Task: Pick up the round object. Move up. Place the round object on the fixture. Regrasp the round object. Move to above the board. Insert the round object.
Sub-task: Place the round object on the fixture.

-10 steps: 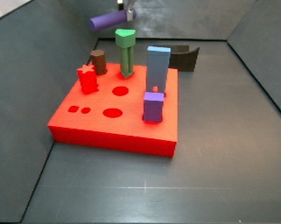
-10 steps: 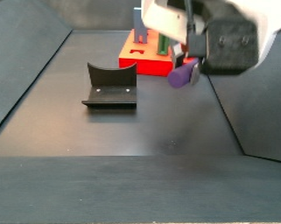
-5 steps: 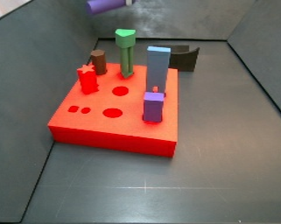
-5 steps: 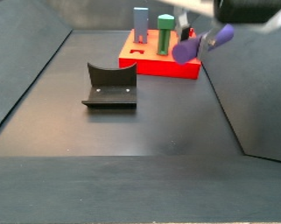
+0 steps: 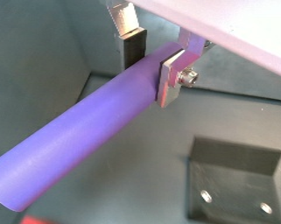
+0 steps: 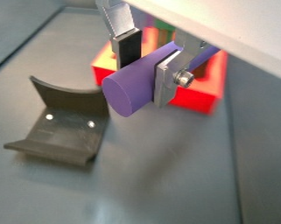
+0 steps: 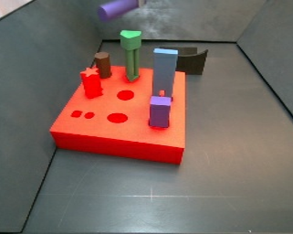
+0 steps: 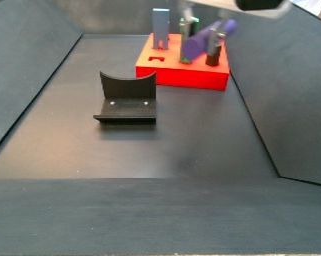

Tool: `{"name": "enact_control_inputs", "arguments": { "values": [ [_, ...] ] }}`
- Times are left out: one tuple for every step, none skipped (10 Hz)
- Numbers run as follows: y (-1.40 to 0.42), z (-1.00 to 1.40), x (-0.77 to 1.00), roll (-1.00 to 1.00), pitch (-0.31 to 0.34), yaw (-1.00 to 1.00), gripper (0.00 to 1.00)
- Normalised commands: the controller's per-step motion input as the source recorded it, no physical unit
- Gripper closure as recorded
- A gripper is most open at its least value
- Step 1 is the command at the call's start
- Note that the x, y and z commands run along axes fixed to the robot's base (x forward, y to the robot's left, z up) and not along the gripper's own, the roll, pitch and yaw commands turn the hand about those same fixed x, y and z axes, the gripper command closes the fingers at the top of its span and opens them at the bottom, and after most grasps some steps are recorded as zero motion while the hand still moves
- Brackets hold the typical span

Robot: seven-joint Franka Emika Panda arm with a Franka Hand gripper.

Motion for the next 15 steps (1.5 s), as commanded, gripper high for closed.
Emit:
{"name": "enact_control_inputs", "arguments": {
  "values": [
    [-0.72, -0.21, 1.00, 0.13, 0.037, 1.00, 1.00],
    [-0.67, -0.20, 1.00, 0.15, 0.042, 1.00, 1.00],
    [-0.62, -0.19, 1.00, 0.16, 0.054, 1.00, 1.00],
    [-0.56, -0.17, 1.00, 0.21, 0.065, 1.00, 1.00],
    [-0.53, -0.16, 1.00, 0.25, 0.078, 1.00, 1.00],
    [-0.48, -0.15, 1.00, 0.25, 0.079, 0.81, 1.00],
    [-0.44, -0.14, 1.00, 0.21, 0.076, 0.57, 1.00],
    [-0.38, -0.12, 1.00, 0.16, 0.082, 0.27, 1.00],
    [-0.34, -0.11, 1.00, 0.15, 0.085, 0.19, 1.00],
    [-0.29, -0.09, 1.00, 0.14, 0.094, 0.10, 1.00],
    [-0.27, -0.09, 1.00, 0.14, 0.101, 0.08, 1.00],
    [1.00, 0.46, 0.36, -1.00, 0.122, 0.13, 1.00],
    [1.00, 0.45, 0.30, -1.00, 0.131, 0.12, 1.00],
    [1.00, 0.38, 0.22, -1.00, 0.151, 0.08, 1.00],
    [1.00, 0.34, 0.19, -1.00, 0.157, 0.07, 1.00]
  ]
}}
